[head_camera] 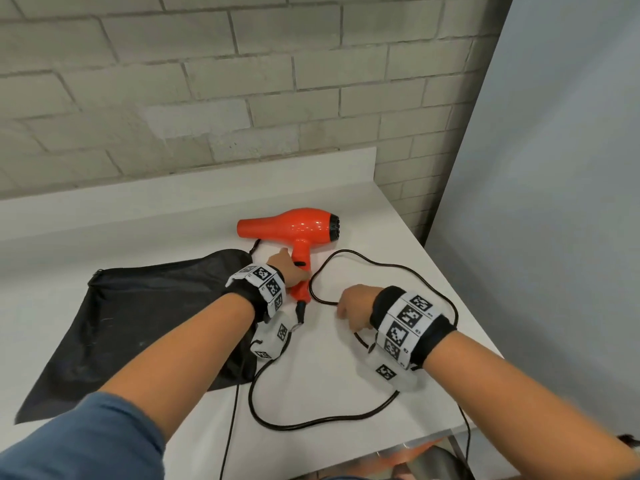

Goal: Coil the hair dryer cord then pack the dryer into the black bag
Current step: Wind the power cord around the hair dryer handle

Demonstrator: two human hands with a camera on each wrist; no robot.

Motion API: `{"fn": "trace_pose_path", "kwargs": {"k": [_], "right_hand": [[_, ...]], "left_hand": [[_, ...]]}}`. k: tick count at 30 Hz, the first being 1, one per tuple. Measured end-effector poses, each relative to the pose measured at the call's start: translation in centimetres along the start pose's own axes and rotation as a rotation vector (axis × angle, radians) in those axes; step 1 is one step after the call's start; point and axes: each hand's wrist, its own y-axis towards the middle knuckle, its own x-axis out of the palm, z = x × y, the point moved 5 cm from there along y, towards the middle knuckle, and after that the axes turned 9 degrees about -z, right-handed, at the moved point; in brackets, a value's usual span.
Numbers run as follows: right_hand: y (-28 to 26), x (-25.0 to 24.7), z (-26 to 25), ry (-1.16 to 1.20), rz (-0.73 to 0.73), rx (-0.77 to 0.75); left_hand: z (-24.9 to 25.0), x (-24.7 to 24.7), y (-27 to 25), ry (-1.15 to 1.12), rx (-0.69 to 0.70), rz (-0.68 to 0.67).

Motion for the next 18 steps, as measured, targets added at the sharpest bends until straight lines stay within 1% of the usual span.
{"fn": "trace_pose_path", "kwargs": {"k": [2, 4, 7, 8, 9, 10, 11, 12, 13, 14, 15, 16, 17, 18], "right_hand": [[0.0, -0.6, 0.6, 0.003, 0.022, 0.033], [-0.1, -1.5, 1.3, -0.020, 0.036, 0.080], [-0.3, -2.7, 2.4, -0.005, 0.022, 0.172], [-0.3, -3.0, 2.6, 0.032, 0.045, 0.191], [-0.3, -3.7, 2.8, 0.071, 0.101, 0.200], [-0.3, -4.2, 2.8, 0.135, 0.193, 0.192], [-0.3, -4.8, 2.7, 0.250, 0.305, 0.153], [-0.3, -5.4, 2.3, 0.383, 0.403, 0.067], [-0.2, -5.8, 1.7, 0.506, 0.449, -0.037], [-0.2, -6.0, 1.0, 0.614, 0.429, -0.127], [-0.2, -5.9, 0.1, 0.708, 0.362, -0.194], [-0.4, -5.8, -0.6, 0.782, 0.300, -0.242], [-0.6, -5.8, -1.0, 0.828, 0.275, -0.275], [-0.8, -5.9, -1.1, 0.856, 0.292, -0.284]], "left_hand": [[0.1, 0.1, 0.2, -0.022, 0.025, -0.026], [-0.1, 0.2, 0.4, -0.098, 0.032, -0.067], [0.2, -0.6, 0.1, -0.193, 0.072, -0.097], [0.5, -0.9, -0.3, -0.213, 0.087, -0.103], [0.7, -1.2, -0.5, -0.244, 0.101, -0.106], [0.9, -1.5, -0.7, -0.271, 0.114, -0.113], [1.1, -1.7, -0.9, -0.294, 0.126, -0.119], [1.5, -1.9, -1.2, -0.309, 0.143, -0.129], [1.9, -1.8, -1.3, -0.327, 0.164, -0.148], [2.3, -1.8, -1.4, -0.335, 0.187, -0.166], [2.7, -1.7, -1.2, -0.341, 0.202, -0.175], [3.0, -1.7, -1.0, -0.343, 0.211, -0.170], [3.3, -1.6, -0.9, -0.355, 0.214, -0.171], [3.5, -1.4, -1.0, -0.380, 0.220, -0.196]]}}
